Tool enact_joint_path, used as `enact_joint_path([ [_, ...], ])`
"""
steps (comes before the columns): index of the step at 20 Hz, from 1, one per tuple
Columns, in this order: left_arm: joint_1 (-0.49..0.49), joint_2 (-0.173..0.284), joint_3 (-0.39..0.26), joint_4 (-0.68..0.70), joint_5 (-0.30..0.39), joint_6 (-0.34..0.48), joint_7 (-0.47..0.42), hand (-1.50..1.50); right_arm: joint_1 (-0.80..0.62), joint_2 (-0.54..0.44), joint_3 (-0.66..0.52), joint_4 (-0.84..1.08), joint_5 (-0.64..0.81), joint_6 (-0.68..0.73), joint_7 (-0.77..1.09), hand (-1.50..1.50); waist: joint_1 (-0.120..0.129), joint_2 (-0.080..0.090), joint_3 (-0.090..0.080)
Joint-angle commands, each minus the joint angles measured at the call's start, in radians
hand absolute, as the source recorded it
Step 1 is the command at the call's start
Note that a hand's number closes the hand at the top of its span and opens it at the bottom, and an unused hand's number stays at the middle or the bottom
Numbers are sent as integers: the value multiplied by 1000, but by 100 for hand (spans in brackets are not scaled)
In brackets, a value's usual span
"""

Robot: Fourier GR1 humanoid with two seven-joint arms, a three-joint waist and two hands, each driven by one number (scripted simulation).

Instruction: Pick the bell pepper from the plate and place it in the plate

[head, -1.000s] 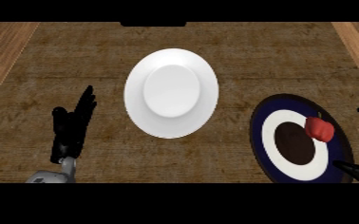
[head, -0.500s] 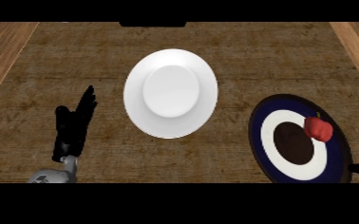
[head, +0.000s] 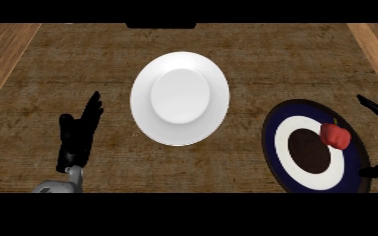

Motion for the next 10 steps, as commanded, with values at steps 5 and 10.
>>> enact_joint_path([
  [5,23,-6,38,-68,-31,-39,33,0,-94,67,-14,116,142,5,-20,-150,0,0,0],
  [10,55,-55,31,-37,-63,-43,-6,0,-84,66,-52,82,169,26,-19,-150,-2,-1,0],
])
